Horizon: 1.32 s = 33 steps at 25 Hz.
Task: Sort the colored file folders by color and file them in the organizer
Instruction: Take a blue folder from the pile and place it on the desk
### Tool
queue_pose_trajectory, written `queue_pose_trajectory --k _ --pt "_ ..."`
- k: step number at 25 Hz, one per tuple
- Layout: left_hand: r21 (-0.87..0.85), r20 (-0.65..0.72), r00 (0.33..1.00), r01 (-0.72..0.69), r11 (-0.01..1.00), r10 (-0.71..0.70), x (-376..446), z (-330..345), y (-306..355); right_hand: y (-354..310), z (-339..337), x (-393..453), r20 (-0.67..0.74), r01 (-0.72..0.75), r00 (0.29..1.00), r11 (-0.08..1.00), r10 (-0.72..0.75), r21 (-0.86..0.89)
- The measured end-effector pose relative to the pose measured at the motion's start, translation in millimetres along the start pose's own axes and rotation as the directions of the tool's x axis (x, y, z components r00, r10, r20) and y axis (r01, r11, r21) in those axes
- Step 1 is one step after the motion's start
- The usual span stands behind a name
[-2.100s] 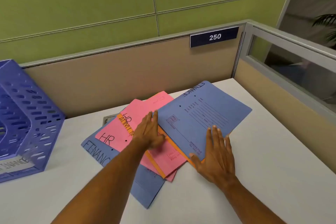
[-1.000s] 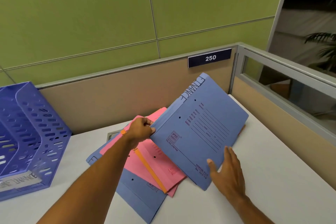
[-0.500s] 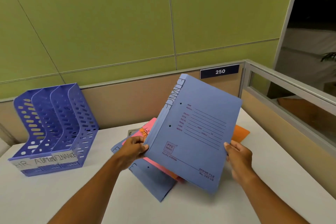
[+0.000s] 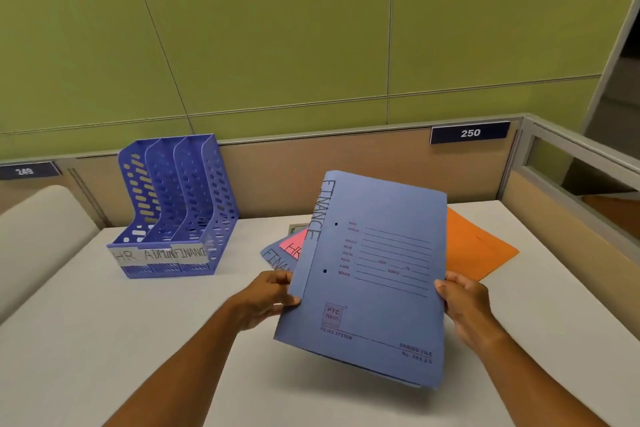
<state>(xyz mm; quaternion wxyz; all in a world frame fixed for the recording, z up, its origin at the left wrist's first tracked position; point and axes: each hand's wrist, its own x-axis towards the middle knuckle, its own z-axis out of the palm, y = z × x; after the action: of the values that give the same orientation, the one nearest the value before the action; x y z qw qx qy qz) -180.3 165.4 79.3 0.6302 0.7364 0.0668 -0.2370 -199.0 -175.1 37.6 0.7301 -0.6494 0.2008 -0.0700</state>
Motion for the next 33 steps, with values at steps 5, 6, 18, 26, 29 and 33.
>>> queue_pose_trajectory --k 5,6,18,26,29,33 --pt "-0.049 -0.224 0.971 -0.092 0.995 0.079 -24 -36 -26 19 32 -45 0.153 -0.029 0.987 0.994 0.045 -0.109" --pt "-0.065 -0.265 0.961 -0.098 0.993 0.078 -30 -44 -35 24 39 -56 0.175 -0.037 0.983 0.991 0.059 -0.128" --pt "-0.010 -0.380 0.919 0.107 0.994 -0.102 -120 -123 -176 124 96 -186 0.026 -0.141 0.985 0.880 0.171 -0.454" --pt "0.193 -0.461 0.886 0.156 0.969 -0.051 -132 -125 -197 128 115 -214 -0.085 -0.128 0.992 0.691 0.097 -0.711" --pt "0.226 -0.417 0.905 0.190 0.955 -0.081 -134 -128 -193 123 117 -213 -0.095 -0.148 0.989 0.630 0.116 -0.762" --pt "0.113 -0.369 0.921 0.175 0.978 -0.122 -141 -129 -185 119 119 -214 -0.165 -0.223 0.975 0.689 0.151 -0.689"
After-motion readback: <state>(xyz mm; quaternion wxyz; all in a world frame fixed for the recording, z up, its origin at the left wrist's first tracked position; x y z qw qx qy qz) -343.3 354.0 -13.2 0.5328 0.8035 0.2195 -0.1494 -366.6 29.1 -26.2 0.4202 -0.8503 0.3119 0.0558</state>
